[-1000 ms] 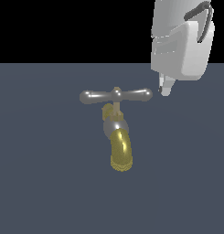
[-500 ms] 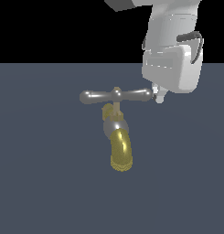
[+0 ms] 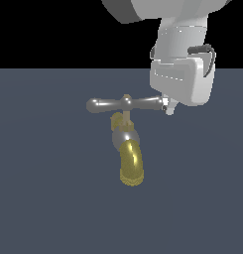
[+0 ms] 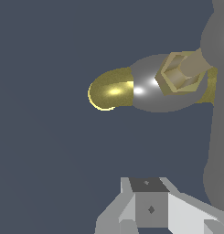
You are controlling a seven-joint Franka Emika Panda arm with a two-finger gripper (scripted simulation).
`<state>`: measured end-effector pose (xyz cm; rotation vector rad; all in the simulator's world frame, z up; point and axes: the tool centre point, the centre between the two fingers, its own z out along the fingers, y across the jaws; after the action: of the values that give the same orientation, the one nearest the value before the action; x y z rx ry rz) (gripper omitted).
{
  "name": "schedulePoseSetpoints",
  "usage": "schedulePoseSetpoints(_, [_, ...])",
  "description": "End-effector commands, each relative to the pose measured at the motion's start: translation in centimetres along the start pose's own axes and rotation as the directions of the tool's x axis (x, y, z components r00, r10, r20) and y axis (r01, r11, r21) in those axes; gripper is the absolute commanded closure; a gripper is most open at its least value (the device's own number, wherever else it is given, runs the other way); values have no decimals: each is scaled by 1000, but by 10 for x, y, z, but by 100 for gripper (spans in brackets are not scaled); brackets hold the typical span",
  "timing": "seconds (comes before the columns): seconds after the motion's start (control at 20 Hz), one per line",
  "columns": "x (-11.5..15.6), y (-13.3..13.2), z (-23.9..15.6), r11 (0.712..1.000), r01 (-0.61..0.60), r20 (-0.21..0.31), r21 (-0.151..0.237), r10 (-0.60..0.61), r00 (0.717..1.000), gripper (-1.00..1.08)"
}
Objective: Turn on the faucet by rotating a designated handle.
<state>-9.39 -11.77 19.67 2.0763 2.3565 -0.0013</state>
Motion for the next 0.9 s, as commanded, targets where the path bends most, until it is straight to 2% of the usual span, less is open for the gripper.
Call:
schedulePoseSetpoints(0.0, [0, 1, 1, 1000, 6, -1, 0, -6, 1000, 108])
schedulePoseSetpoints(0.25, [0, 1, 1, 1000, 6, -1, 0, -6, 1000, 108])
schedulePoseSetpoints(0.85, [-4, 31, 1, 1000, 6, -1, 0, -6, 1000, 108])
